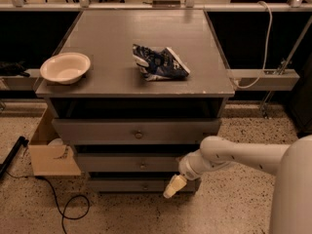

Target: Close middle drawer

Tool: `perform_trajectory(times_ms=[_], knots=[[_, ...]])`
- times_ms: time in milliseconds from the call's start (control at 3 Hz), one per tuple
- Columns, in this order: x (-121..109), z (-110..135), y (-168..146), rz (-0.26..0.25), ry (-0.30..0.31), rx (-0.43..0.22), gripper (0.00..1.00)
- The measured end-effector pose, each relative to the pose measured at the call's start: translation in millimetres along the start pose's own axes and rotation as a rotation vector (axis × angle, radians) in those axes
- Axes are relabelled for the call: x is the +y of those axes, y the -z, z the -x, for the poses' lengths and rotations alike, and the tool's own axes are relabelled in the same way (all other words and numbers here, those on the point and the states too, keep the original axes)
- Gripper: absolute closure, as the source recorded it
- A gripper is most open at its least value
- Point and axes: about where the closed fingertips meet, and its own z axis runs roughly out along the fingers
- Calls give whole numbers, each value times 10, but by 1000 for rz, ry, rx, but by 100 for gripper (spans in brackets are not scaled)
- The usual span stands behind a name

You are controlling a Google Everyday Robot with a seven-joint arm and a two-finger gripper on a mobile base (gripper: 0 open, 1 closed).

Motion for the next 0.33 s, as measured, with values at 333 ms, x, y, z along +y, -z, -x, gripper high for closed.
perform_trajectory(times_ms=[333], knots=[[0, 0, 0, 0, 0, 0, 0]])
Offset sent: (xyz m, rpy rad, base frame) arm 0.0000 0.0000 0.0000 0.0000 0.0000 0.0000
